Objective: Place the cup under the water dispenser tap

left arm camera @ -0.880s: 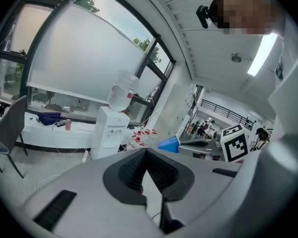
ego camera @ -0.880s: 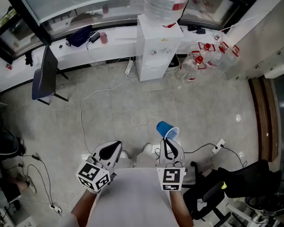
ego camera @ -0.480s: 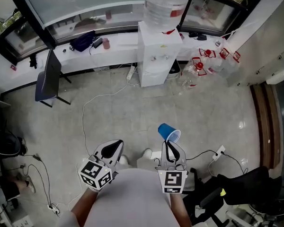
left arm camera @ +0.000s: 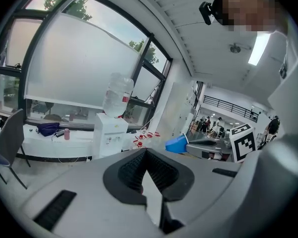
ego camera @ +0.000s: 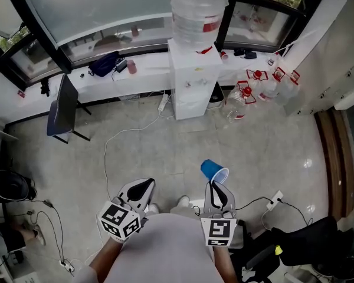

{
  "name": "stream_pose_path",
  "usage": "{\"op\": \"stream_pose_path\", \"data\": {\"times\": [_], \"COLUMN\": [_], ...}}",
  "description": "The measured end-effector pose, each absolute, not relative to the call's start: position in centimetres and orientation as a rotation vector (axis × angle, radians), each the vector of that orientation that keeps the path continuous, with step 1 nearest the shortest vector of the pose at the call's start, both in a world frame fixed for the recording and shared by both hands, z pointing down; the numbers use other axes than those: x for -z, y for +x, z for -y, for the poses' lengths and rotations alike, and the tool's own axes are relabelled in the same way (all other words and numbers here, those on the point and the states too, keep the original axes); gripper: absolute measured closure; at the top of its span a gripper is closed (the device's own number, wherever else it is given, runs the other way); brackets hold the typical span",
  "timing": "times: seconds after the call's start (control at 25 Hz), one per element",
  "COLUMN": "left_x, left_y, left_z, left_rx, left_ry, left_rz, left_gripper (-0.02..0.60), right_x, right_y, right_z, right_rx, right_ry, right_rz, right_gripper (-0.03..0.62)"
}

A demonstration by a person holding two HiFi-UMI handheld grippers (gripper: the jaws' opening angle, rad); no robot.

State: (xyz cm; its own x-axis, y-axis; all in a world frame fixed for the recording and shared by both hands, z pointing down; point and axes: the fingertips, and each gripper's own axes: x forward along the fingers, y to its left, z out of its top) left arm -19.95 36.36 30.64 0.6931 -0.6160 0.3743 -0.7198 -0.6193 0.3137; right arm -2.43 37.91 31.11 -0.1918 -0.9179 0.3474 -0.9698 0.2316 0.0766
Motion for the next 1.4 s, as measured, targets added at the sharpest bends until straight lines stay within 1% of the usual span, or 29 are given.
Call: {"op": "stream_pose_path", "data": {"times": [0.52,0.84,1.04,1.4], "left_x": [-30.8,-31.2,-32.1,-31.9], "left_y": [-16.5,-16.4,-15.7,-13.8], "left_z": [-35.8,-33.3,-29.2,-17.3], "left_rx": [-0.316,-0.312,-0.317,-0.336], "left_ry": [2.451,2.432,2.439,2.473], "left_rz": [1.097,1.108,1.075,0.952], "left_gripper": [0.575,0.575,0.575,0.575], "right_x": [-31.2,-30.9,-31.6,-30.8], "right_y": [1.8,2.0,2.4,2.1], "right_z": [-38.1,-35.5,-32.2,-22.6], "right_rx": [-0.200,-0.188,-0.187,-0.227], "right_ry": [1.705,1.686,1.676,1.694], "right_rz": [2.238,2.274,2.252,2.195], "right_gripper": [0.571,0.571,0.571,0.571]}}
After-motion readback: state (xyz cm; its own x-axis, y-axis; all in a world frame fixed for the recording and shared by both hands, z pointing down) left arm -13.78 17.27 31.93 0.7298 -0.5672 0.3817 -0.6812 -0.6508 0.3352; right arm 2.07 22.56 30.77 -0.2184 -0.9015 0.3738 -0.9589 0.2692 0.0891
